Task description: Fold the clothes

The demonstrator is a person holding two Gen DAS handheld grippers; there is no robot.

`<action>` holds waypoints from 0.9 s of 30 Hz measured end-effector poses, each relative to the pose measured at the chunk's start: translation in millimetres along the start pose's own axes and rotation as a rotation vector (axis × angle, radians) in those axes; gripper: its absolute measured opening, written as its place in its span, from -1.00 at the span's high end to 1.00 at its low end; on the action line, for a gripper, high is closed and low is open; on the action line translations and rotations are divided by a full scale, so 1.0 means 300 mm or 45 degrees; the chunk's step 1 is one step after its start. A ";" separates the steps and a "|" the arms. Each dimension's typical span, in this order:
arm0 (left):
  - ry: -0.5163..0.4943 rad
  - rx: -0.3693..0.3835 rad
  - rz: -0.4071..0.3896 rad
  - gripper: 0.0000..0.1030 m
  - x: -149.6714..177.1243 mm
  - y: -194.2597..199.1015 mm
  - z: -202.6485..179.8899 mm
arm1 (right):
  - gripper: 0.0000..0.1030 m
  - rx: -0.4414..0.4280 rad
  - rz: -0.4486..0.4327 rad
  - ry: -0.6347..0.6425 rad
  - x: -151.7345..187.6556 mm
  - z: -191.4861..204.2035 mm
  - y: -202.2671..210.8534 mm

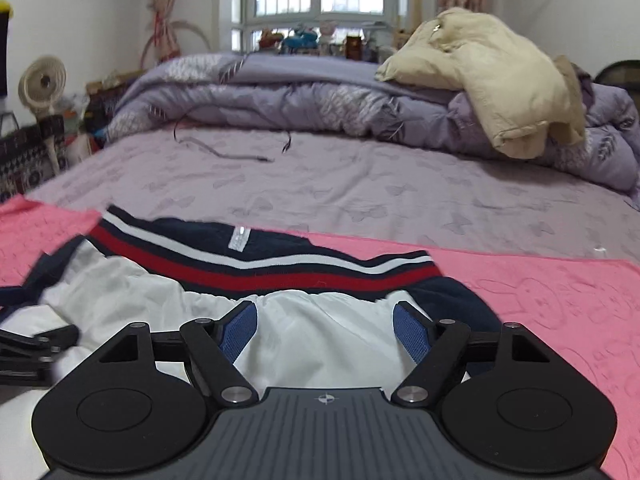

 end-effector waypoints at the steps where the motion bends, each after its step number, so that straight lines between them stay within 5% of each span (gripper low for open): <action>1: 0.016 0.013 0.005 -1.00 0.000 -0.003 0.004 | -0.55 0.019 0.046 0.015 0.028 -0.005 -0.054; 3: 0.035 0.030 0.009 -1.00 0.001 -0.009 0.008 | -0.81 -0.006 0.098 -0.045 0.085 -0.030 -0.137; 7: 0.033 0.031 0.008 -1.00 0.002 -0.012 0.006 | -0.82 -0.045 0.117 -0.089 0.079 -0.045 -0.125; 16: 0.023 -0.035 -0.171 -0.90 -0.077 0.252 0.003 | -0.79 -0.112 -0.045 -0.064 0.138 0.012 0.394; 20: -0.101 0.023 -0.216 -0.90 -0.058 0.386 -0.122 | -0.84 -0.080 0.076 0.059 0.300 0.109 0.454; 22: -0.192 0.059 -0.200 -0.90 -0.021 0.409 -0.200 | -0.85 -0.036 0.091 -0.013 0.349 0.107 0.462; 27: -0.340 0.086 -0.170 -0.91 0.038 0.418 -0.320 | -0.83 -0.082 -0.002 -0.166 0.328 0.103 0.529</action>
Point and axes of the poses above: each gripper's, at about its wrist camera, not at the fingertips, and y roughly against the way its jaws point, z to its left, x to its underside, the point moved 9 cm from there along -y, roughly the way its jaws point, and after that the axes turned 4 degrees about -z, right-handed, at the moved point
